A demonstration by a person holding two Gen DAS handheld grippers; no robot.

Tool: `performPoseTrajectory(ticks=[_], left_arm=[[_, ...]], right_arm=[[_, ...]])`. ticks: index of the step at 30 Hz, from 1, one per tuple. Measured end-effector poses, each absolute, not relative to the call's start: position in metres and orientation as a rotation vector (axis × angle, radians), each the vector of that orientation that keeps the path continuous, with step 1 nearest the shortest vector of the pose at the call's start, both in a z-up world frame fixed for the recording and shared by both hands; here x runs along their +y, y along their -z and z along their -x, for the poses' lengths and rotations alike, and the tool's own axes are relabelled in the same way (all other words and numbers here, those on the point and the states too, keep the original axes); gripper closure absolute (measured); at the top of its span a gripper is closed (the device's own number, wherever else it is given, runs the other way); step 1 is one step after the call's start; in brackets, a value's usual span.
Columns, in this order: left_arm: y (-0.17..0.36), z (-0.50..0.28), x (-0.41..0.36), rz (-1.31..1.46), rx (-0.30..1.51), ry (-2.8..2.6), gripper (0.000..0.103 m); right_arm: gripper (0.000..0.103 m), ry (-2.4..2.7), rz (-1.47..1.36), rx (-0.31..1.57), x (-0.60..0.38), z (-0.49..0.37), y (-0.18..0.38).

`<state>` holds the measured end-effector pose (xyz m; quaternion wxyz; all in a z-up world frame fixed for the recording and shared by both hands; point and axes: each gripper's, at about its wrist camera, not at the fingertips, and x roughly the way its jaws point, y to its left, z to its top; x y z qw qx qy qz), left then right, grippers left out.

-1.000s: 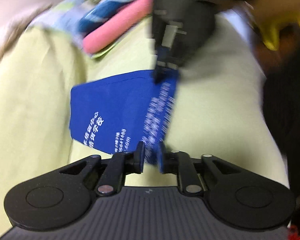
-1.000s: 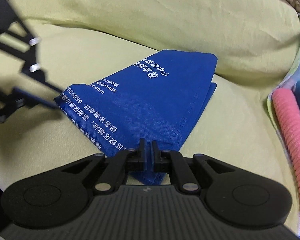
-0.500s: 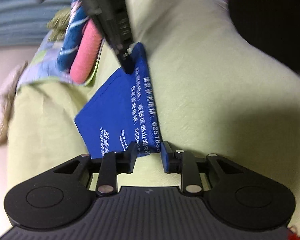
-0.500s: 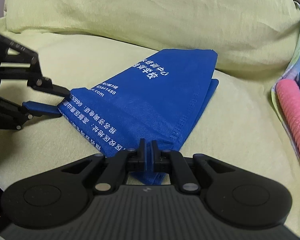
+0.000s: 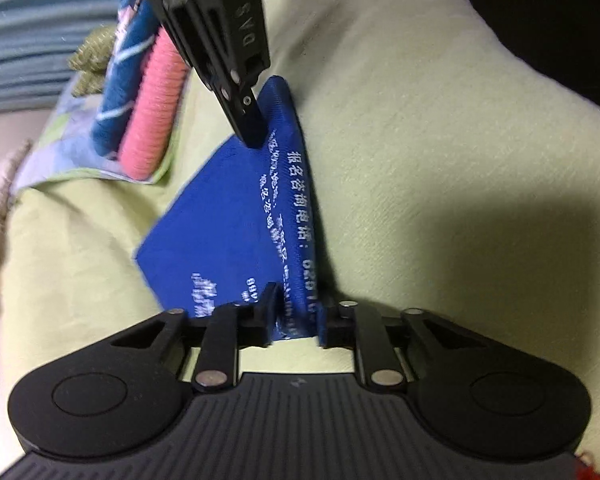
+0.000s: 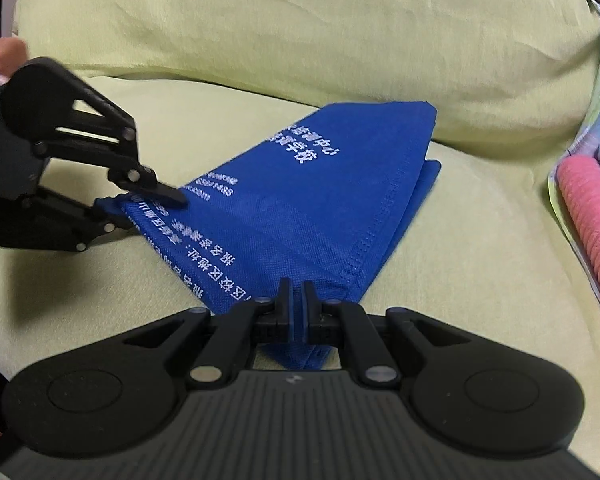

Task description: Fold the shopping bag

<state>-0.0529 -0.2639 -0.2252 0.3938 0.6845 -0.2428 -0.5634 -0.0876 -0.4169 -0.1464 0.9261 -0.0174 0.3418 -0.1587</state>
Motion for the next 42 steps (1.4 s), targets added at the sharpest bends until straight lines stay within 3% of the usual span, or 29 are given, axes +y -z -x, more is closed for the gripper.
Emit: performPoseTrajectory(ticks=[2, 3, 4, 6, 7, 12, 15, 17, 20, 22, 29, 42], left_arm=[[0.218, 0.048, -0.269, -1.719, -0.571, 1.476, 0.090], [0.215, 0.046, -0.271, -1.712, -0.552, 1.495, 0.090], [0.212, 0.044, -0.274, -1.708, -0.535, 1.510, 0.090], [0.209, 0.042, -0.275, -1.700, -0.510, 1.534, 0.090], [0.207, 0.040, -0.276, -1.691, -0.496, 1.546, 0.090], [0.200, 0.033, -0.282, -1.629, -0.432, 1.593, 0.090], [0.197, 0.030, -0.283, -1.606, -0.403, 1.616, 0.090], [0.195, 0.028, -0.284, -1.593, -0.386, 1.632, 0.090], [0.191, 0.025, -0.287, -1.581, -0.361, 1.653, 0.089], [0.187, 0.023, -0.290, -1.566, -0.323, 1.667, 0.088], [0.151, 0.025, -0.329, -1.453, 0.031, 1.707, 0.088], [0.131, 0.017, -0.382, -1.378, 0.235, 1.710, 0.078]], right_arm=[[0.093, 0.282, 0.097, 0.671, -0.419, 0.095, 0.145], [0.083, 0.256, 0.140, 0.653, -0.419, 0.101, 0.144], [0.065, 0.209, 0.189, 0.635, -0.420, 0.109, 0.142], [0.048, 0.116, 0.286, 0.598, -0.422, 0.125, 0.138], [0.047, 0.073, 0.370, 0.600, -0.421, 0.131, 0.140], [0.048, -0.038, 0.836, 0.578, -0.411, 0.148, 0.173], [0.048, -0.053, 0.937, 0.519, -0.411, 0.138, 0.182], [0.056, -0.048, 0.942, 0.508, -0.417, 0.127, 0.186], [0.081, -0.088, 0.854, 0.540, -0.430, 0.113, 0.185], [0.086, -0.089, 0.759, 0.583, -0.430, 0.108, 0.182], [0.086, -0.050, 0.124, 0.712, -0.459, 0.110, 0.155], [0.088, -0.069, -0.971, 0.810, -0.560, 0.117, 0.184]])
